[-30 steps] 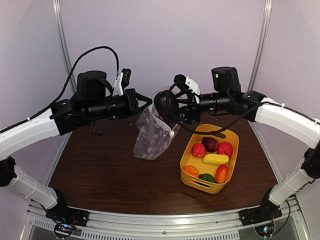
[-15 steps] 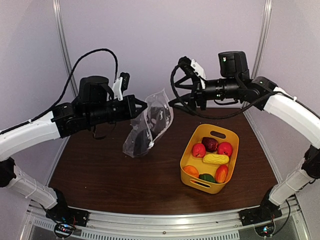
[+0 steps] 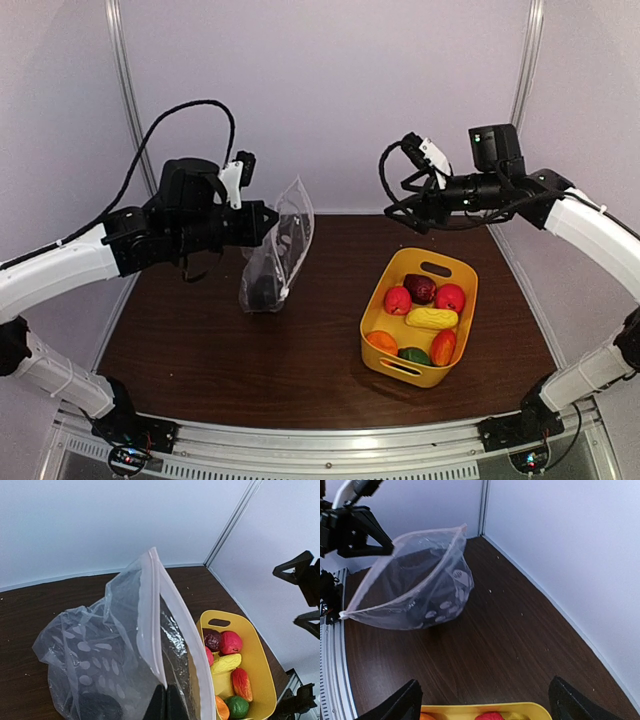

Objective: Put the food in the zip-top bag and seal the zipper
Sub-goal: Pick up the fake fruit from the bin.

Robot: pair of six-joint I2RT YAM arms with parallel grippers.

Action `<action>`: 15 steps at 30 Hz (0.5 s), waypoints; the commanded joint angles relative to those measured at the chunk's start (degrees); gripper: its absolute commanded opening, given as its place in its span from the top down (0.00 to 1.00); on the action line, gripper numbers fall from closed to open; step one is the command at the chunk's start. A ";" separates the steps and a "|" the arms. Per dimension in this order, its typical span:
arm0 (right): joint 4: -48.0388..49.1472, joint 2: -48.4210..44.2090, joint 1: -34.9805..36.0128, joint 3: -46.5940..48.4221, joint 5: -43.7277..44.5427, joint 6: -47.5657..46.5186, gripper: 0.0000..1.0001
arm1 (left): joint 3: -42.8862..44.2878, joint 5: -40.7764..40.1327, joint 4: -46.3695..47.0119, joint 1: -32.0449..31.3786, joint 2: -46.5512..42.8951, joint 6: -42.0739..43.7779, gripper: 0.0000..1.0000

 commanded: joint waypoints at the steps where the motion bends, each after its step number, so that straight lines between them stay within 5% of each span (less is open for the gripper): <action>1: -11.08 -0.29 -3.31 -4.65 7.58 -6.29 0.13 | -1.61 -1.03 -2.84 -0.33 2.18 2.37 1.00; 10: -16.83 3.18 -3.55 -14.12 14.63 -10.66 0.33 | -5.09 8.65 3.90 -0.33 1.72 0.16 1.00; 15: -10.44 6.82 -3.62 -19.02 12.76 -9.49 0.31 | -5.33 9.45 4.51 -0.31 1.59 -0.30 1.00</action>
